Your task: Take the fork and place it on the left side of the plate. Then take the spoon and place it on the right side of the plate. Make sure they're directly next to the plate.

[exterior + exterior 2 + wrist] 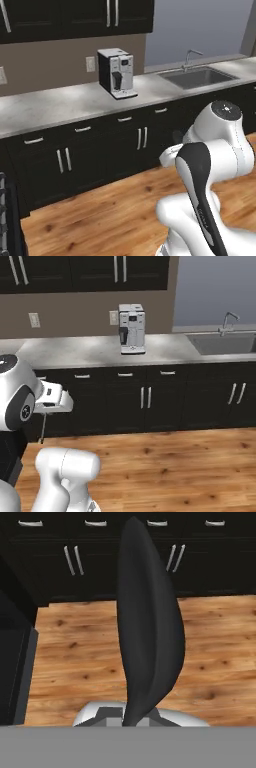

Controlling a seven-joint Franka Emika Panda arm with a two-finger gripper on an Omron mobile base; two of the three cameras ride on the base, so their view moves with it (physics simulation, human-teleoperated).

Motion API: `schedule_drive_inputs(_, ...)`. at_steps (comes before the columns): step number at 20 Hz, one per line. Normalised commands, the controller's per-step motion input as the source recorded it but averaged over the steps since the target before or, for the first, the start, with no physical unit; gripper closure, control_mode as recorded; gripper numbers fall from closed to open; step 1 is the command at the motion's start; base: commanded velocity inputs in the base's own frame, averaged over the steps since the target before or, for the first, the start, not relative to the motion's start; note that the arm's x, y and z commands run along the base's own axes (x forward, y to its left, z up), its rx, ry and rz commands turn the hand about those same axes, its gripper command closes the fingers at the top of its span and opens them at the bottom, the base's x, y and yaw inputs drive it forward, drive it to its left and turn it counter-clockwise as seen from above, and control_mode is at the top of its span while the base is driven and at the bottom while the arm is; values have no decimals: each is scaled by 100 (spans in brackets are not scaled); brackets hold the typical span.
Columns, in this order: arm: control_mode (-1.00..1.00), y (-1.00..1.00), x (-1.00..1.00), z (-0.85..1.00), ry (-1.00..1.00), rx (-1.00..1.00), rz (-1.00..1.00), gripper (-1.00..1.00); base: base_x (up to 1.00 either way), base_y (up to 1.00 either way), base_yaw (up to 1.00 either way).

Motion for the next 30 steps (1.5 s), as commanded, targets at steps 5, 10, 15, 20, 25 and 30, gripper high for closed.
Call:
schedule_drive_inputs(5, 100, 0, 0, 0, 0, 0, 0, 100, -89, -31, -9)
schedule_drive_inputs(10, 100, 0, 0, 0, 0, 0, 0, 100, -90, -40, -1)
schedule_drive_inputs(15, 100, 0, 0, 0, 0, 0, 0, 100, -99, -46, 0)
schedule_drive_inputs(20, 100, 0, 0, 0, 0, 0, 0, 100, -100, -46, 0)
schedule_drive_inputs(25, 100, 0, 0, 0, 0, 0, 0, 100, -100, -51, 0)
schedule_drive_inputs(30, 100, 0, 0, 0, 0, 0, 0, 100, -95, -54, 0)
